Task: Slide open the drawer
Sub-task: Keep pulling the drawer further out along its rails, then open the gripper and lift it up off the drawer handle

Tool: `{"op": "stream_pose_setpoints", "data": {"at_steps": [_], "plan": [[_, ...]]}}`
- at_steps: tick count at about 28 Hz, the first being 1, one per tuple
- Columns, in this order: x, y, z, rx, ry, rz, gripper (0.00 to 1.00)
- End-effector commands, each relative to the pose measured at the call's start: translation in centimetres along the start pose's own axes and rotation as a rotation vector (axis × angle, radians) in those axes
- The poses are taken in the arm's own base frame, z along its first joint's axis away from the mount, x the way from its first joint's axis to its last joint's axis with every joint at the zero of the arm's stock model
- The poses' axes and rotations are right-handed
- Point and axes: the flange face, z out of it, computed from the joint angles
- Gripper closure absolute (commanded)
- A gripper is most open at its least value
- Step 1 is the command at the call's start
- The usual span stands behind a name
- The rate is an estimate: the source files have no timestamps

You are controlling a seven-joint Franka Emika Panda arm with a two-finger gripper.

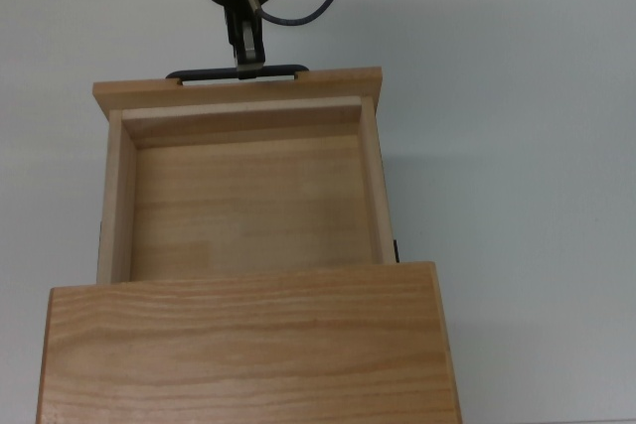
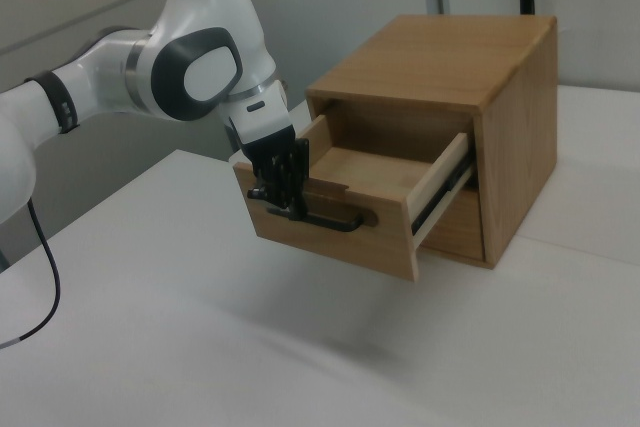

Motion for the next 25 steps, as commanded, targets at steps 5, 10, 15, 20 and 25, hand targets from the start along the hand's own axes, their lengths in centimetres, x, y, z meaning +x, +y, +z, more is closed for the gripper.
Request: {"op": "stream_pose_setpoints", "data": {"at_steps": [5,10,15,20,25], "plan": [[0.5,2.0,-1.6,-0.01,-0.013,-0.018,1.0],[0.7,2.3,-2.4,0.002,-0.009,-0.033,1.0],[1.7,2.4,-4.1,0.04,0.001,-0.019,0.83],[2.8,3.1,-6.5,0.084,0.019,-0.062,0.55],[4.5,3.9,-7.2,0.091,0.031,-0.137,0.0]]}}
